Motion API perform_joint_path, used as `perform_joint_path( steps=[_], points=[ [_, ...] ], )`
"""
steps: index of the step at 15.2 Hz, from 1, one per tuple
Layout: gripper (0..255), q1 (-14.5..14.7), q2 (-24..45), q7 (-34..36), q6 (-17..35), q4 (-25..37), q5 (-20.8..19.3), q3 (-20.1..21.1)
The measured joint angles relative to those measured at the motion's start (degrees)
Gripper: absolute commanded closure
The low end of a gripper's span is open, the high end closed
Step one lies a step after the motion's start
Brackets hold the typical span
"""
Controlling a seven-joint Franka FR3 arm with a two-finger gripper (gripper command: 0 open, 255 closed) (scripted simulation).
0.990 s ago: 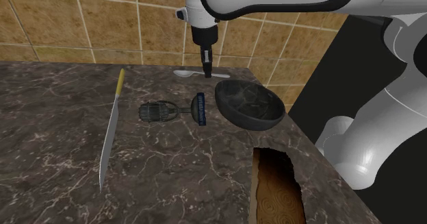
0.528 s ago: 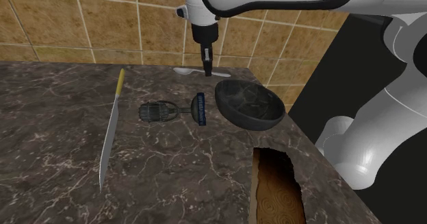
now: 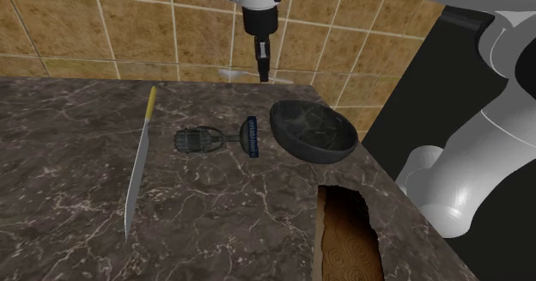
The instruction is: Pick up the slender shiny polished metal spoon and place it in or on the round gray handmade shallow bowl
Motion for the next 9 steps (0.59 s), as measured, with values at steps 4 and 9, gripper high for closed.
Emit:
perform_joint_path(
  steps=[4, 9],
  points=[
    [255, 0.1, 0.7, -0.4, -3.2, 3.9, -0.1, 0.1],
    [255, 0.2, 2.2, -0.9, -7.4, 9.6, -0.5, 0.3]
  ],
)
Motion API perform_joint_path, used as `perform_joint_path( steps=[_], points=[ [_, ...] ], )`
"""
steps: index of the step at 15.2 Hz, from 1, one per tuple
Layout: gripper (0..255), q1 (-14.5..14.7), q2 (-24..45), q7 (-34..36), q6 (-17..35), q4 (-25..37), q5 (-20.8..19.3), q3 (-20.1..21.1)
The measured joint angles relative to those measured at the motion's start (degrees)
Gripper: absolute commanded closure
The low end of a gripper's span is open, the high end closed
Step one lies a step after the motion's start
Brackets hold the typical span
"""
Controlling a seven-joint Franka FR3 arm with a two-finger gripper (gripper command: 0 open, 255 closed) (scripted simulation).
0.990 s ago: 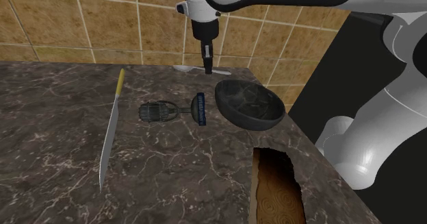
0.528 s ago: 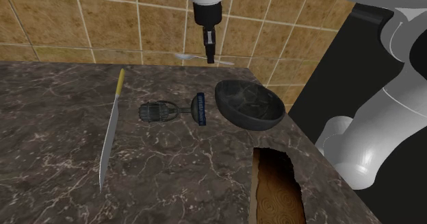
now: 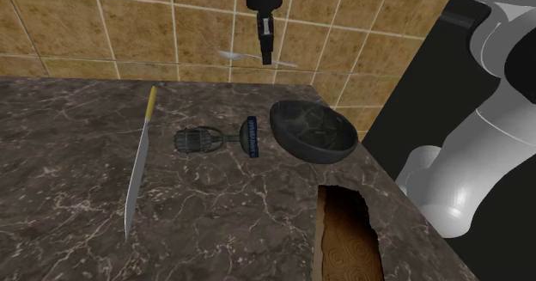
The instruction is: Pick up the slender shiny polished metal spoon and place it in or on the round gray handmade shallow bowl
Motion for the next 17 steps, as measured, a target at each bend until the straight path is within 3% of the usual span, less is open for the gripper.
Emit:
perform_joint_path(
  steps=[9, 13, 17],
  points=[
    [255, 0.2, 3.8, -1.2, -8.0, 8.5, -1.0, 0.3],
    [255, 0.7, 3.0, 0.5, -12.0, 7.8, -0.1, 0.5],
    [255, 2.1, -2.4, 3.0, -14.6, 2.5, 1.6, 1.7]
  ],
)
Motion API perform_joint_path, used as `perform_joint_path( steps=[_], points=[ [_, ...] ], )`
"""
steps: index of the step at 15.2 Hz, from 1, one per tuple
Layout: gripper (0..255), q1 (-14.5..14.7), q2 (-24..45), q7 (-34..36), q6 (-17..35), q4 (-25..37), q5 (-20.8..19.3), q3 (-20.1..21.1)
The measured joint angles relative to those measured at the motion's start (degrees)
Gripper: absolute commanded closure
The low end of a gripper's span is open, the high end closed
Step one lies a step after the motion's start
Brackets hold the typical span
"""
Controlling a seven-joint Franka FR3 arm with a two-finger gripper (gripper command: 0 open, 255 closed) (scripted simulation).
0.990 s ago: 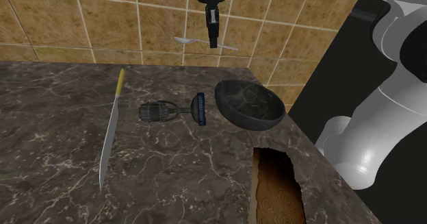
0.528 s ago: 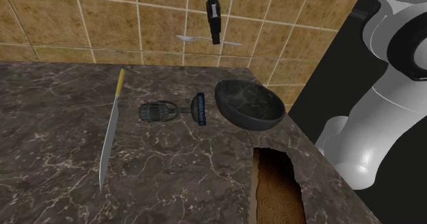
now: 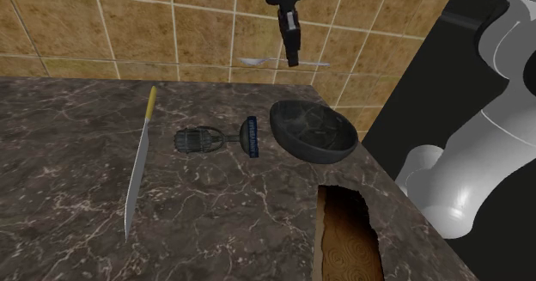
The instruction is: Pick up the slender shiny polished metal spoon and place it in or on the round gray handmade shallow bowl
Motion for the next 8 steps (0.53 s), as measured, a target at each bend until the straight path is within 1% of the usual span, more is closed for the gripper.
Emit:
perform_joint_path(
  steps=[1, 2, 3, 4, 5, 6, 8],
  points=[
    [255, 0.6, -2.5, 1.2, 0.1, -2.1, 0.7, 0.6],
    [255, 1.2, -5.6, 2.1, 1.2, -3.7, 1.2, 1.1],
    [255, 1.6, -7.8, 2.6, 2.3, -4.2, 1.6, 1.5],
    [255, 2.1, -9.2, 3.6, 2.1, -4.1, 2.1, 2.2],
    [255, 2.5, -11.6, 4.3, 2.9, -6.6, 2.8, 2.5],
    [255, 2.8, -13.3, 5.0, 2.7, -7.9, 3.3, 2.8],
    [255, 3.6, -15.3, 7.0, 1.2, -8.3, 4.6, 4.2]
  ],
)
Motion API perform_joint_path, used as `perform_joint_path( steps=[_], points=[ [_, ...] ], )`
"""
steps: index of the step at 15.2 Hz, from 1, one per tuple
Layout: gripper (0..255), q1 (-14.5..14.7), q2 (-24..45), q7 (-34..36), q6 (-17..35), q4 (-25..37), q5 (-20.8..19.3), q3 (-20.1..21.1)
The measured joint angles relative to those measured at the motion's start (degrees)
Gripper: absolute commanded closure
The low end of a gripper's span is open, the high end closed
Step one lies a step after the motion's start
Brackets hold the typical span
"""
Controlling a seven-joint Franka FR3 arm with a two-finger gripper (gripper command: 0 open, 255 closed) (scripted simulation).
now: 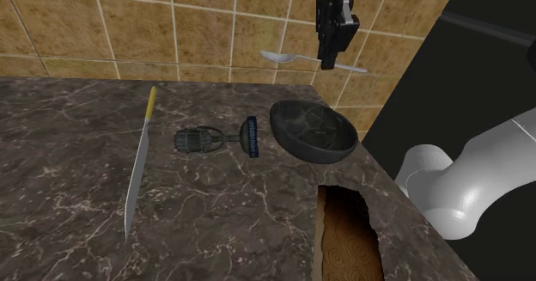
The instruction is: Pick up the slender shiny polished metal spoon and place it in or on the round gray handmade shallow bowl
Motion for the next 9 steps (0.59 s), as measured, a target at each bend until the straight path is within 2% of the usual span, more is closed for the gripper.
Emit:
perform_joint_path(
  steps=[3, 9],
  points=[
    [255, 1.0, -3.9, 2.2, -0.7, -3.3, 1.9, 1.2],
    [255, 1.4, -6.9, 2.8, 3.4, -10.4, 2.8, 1.2]
  ],
)
